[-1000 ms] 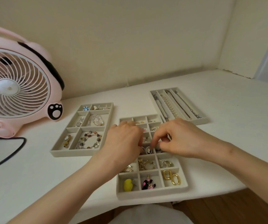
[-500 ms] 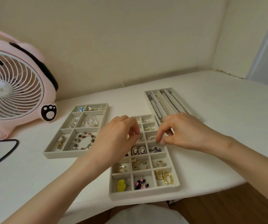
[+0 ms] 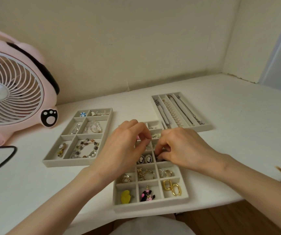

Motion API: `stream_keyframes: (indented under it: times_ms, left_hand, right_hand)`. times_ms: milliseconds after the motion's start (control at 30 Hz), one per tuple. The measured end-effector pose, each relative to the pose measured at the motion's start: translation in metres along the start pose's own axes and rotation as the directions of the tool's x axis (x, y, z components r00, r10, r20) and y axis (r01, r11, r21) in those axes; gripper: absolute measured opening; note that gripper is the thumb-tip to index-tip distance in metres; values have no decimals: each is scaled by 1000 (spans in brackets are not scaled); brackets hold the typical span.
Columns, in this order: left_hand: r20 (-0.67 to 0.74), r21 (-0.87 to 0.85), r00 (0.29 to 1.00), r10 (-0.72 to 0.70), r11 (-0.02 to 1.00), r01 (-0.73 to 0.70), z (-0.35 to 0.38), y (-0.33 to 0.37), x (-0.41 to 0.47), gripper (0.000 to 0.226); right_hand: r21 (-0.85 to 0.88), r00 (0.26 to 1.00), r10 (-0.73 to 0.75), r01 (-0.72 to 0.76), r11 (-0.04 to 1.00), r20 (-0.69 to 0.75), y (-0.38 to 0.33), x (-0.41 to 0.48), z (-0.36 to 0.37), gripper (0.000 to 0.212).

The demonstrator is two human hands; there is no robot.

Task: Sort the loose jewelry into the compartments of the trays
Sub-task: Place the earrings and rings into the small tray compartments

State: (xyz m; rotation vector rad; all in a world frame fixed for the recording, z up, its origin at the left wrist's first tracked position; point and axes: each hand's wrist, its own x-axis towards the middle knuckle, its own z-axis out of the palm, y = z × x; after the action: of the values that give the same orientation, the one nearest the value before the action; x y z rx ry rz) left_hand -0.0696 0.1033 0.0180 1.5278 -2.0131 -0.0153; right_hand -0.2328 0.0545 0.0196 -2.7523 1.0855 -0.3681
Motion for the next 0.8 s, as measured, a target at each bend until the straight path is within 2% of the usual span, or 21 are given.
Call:
stream_keyframes:
  times_ms: [167, 300, 367, 467, 567, 800]
  left_hand:
    - [4, -17, 1000, -5, 1000, 5, 0, 0, 0, 8]
    - [92, -106, 994, -56, 992, 66, -1, 1, 0, 20]
    - [124, -169, 990, -73, 981, 93, 1, 3, 1, 28]
    - [112, -153, 991, -71, 984, 88, 4, 6, 2, 30]
    - [72, -79, 996, -43, 996, 49, 5, 8, 4, 25]
    - [5, 35, 999, 47, 998, -47, 4, 14, 3, 20]
  right_hand:
    - [8, 1000, -5, 5, 1000, 11, 0, 1, -4, 14]
    - [172, 998, 40, -33, 985, -37, 9, 3, -12, 3]
    - [366, 994, 103, -82, 927, -39, 14, 5, -14, 4]
    - [600, 990, 137, -131, 789, 35, 17, 5, -15, 4]
    - [675, 987, 141, -159, 721, 81, 17, 3, -16, 8]
    - [767, 946, 278, -300, 566, 165, 19, 4, -10, 7]
